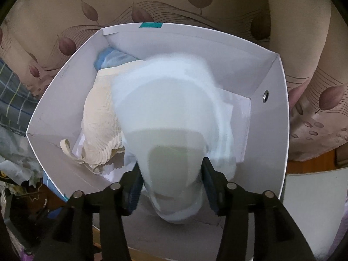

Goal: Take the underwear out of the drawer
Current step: 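Open the right gripper to drop the underwear and return to the drawer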

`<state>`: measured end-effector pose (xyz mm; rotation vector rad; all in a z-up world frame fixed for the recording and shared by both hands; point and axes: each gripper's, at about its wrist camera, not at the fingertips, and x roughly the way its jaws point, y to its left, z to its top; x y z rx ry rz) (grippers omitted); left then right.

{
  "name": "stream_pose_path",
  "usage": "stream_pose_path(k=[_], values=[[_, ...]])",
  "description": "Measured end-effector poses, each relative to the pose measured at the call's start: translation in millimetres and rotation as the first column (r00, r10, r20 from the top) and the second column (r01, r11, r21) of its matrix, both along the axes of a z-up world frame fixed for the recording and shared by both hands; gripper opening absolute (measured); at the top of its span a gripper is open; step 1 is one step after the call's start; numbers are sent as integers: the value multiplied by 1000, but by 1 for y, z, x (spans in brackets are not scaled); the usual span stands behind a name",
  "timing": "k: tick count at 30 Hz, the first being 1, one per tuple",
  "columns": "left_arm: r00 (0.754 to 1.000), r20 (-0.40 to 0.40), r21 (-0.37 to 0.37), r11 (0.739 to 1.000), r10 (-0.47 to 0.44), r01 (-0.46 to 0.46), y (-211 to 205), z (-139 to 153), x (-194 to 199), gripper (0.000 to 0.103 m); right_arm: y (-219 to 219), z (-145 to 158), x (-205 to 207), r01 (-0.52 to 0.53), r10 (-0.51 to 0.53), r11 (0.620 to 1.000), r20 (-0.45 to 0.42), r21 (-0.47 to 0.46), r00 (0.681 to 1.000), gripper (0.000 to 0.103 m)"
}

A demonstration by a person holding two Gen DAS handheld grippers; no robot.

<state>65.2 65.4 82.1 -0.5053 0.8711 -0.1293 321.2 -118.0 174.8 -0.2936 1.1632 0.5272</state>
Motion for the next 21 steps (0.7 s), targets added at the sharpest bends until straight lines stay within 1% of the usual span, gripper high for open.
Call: stream_pose_path(k=[4,8,9,10,11,12,14,16,18,19,20,21], values=[[1000,-3,-1,1000,-2,2,0,-1,0,62,1,1,-1,2,-2,1000,14,9,1000,51],[1000,-10,-2,1000,-5,5,-1,-2,1,62,-3,8,-5,6,-8,999,46,52,999,53],[1000,-12,-1,1000,-4,4,-1,-2,1,62,-4,12,-8,4,-9,997,63,73,998,55],[1000,-14,-1,1000,-4,4,-1,-3,1,62,-7,18,-11,11,-19,996,91,87,996,61],[1000,-17,-1,1000,-4,4,0,-3,2,62,-14,27,-17,26,-43,993,142,119,989,64],[1000,-20,-1,1000,-4,4,0,-4,2,62,-19,34,-21,26,-52,987,166,158,985,67],[1000,-23,-1,1000,-3,3,0,-5,1,62,-39,53,-42,5,-76,949,213,315,974,67],[1000,-23,-3,1000,-4,4,0,-5,0,62,-56,63,-69,-48,-67,906,254,421,965,70],[1000,-25,1,1000,-7,7,0,-5,1,62,-70,65,-100,-117,-27,870,283,479,959,71],[1000,-29,3,1000,-9,9,-1,-6,1,62,-77,62,-122,-161,8,856,298,492,954,71],[999,-32,4,1000,-12,12,-1,-6,1,62,-82,54,-141,-197,45,852,306,486,951,73],[999,-38,5,1000,-17,18,-2,-7,2,62,-86,46,-156,-221,74,856,312,468,947,76]])
